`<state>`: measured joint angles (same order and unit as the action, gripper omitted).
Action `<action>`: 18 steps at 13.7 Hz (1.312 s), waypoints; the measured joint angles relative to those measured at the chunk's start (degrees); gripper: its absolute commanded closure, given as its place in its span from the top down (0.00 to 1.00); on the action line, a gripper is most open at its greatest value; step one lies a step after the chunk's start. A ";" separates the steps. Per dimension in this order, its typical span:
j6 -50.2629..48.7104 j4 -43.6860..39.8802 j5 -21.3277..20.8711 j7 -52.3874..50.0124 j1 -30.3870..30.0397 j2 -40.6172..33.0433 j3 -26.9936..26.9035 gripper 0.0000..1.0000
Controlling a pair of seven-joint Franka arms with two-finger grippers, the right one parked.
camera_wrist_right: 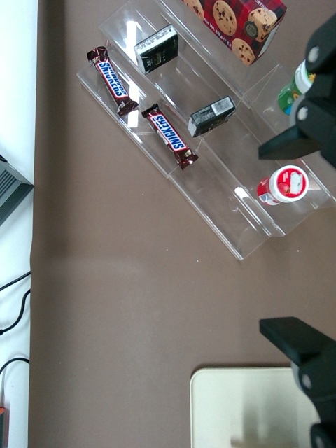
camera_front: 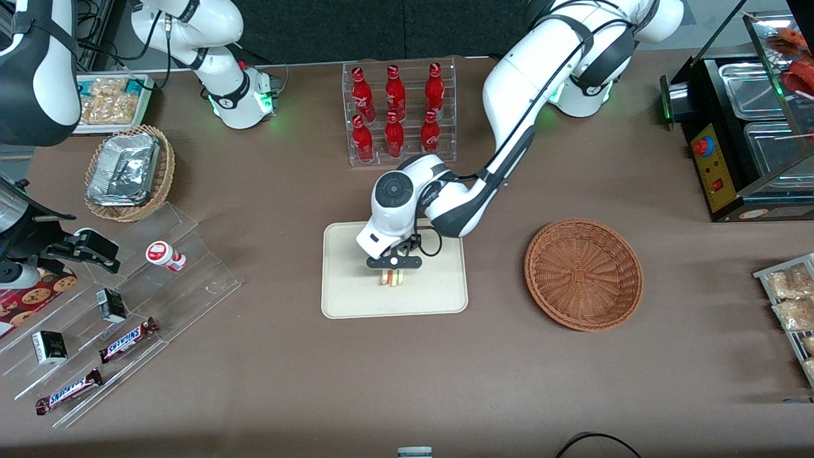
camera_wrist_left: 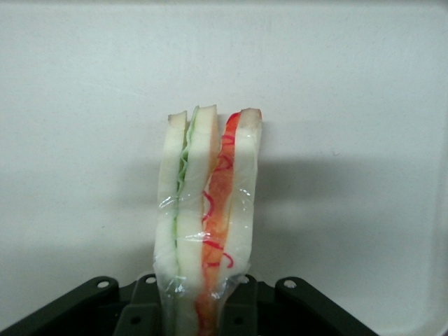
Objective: Place sandwich from basket to tray
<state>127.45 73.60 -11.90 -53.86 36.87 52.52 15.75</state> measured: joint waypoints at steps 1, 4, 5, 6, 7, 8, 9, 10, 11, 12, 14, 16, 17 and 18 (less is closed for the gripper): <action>0.12 -0.31 -1.16 -0.75 0.31 0.37 -0.01 0.90; 0.12 -0.62 -2.28 -1.70 0.90 0.42 -0.02 0.99; 0.10 -0.73 -2.32 -2.02 0.93 0.41 -0.04 0.99; -0.28 -1.11 -2.34 -2.16 0.92 0.29 -0.10 0.99; -1.39 -1.74 -2.33 -2.17 0.88 -0.07 -0.18 0.99; -2.98 -2.45 -2.32 -2.17 0.82 -0.90 -0.26 0.99; -4.82 -2.80 -2.23 -2.39 0.64 -2.43 -0.62 0.99; -6.58 -2.60 -2.13 -2.39 -0.53 -4.51 -0.86 0.99; -7.77 -1.70 -1.78 -0.85 -3.12 -6.85 -0.15 0.99; -8.55 -0.02 -0.84 1.97 -6.61 -9.41 1.11 0.99; -9.04 5.60 1.78 7.83 -13.60 -15.02 2.76 0.99; -9.10 13.11 4.00 14.32 -19.15 -21.11 3.08 0.99; -9.11 17.13 5.26 17.87 -21.98 -24.40 3.14 0.99; -9.21 20.83 6.30 21.36 -24.83 -27.67 3.16 0.99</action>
<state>118.24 94.43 -5.60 -32.50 12.04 24.85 18.91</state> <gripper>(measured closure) 0.009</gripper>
